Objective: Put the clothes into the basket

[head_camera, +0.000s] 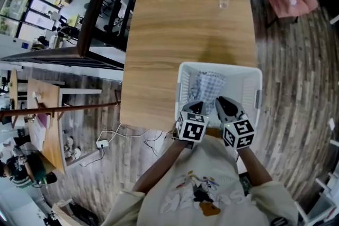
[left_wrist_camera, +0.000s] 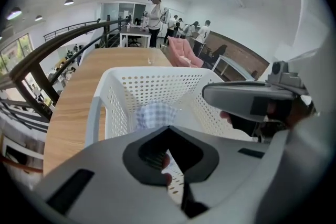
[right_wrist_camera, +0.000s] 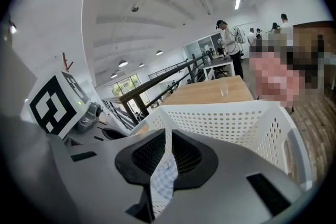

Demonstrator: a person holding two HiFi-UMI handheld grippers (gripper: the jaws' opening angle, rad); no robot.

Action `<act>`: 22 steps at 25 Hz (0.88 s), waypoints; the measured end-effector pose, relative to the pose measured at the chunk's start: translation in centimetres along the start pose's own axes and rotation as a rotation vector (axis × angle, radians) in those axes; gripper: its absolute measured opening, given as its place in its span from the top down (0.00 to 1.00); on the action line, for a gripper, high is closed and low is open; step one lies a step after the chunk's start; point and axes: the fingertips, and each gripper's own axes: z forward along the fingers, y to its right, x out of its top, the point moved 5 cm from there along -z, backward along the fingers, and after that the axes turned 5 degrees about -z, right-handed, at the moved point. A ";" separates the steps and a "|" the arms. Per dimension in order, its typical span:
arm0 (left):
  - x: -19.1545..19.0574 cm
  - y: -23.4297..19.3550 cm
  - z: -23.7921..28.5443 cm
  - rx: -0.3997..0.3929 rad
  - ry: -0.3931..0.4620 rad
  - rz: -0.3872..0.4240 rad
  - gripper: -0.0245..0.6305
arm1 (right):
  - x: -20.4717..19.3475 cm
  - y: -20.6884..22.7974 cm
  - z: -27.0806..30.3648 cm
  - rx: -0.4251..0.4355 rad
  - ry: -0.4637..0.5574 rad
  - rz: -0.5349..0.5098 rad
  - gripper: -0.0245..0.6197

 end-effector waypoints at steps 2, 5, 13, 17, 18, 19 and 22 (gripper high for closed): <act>0.0 0.6 -0.6 -0.025 0.015 0.014 0.96 | -0.1 -0.3 -0.7 -0.015 0.005 0.005 0.88; 0.5 0.9 -1.6 -0.041 0.048 0.043 0.96 | 0.0 -0.6 -1.1 -0.039 0.011 0.010 0.88; 0.2 0.0 -5.7 -0.084 0.103 0.056 0.96 | 0.5 -3.5 -1.9 -0.079 0.022 -0.006 0.88; -0.2 -0.4 -7.7 -0.096 0.137 0.060 0.96 | 1.1 -5.0 -2.5 -0.078 0.037 -0.034 0.88; -0.2 -0.5 -8.1 -0.099 0.148 0.063 0.96 | 1.3 -5.3 -2.7 -0.077 0.045 -0.037 0.88; -0.1 -0.6 -8.6 -0.103 0.161 0.066 0.96 | 1.7 -5.6 -2.8 -0.077 0.057 -0.040 0.88; -0.1 -1.1 -10.3 -0.114 0.199 0.075 0.96 | 2.5 -7.0 -3.1 -0.081 0.083 -0.051 0.88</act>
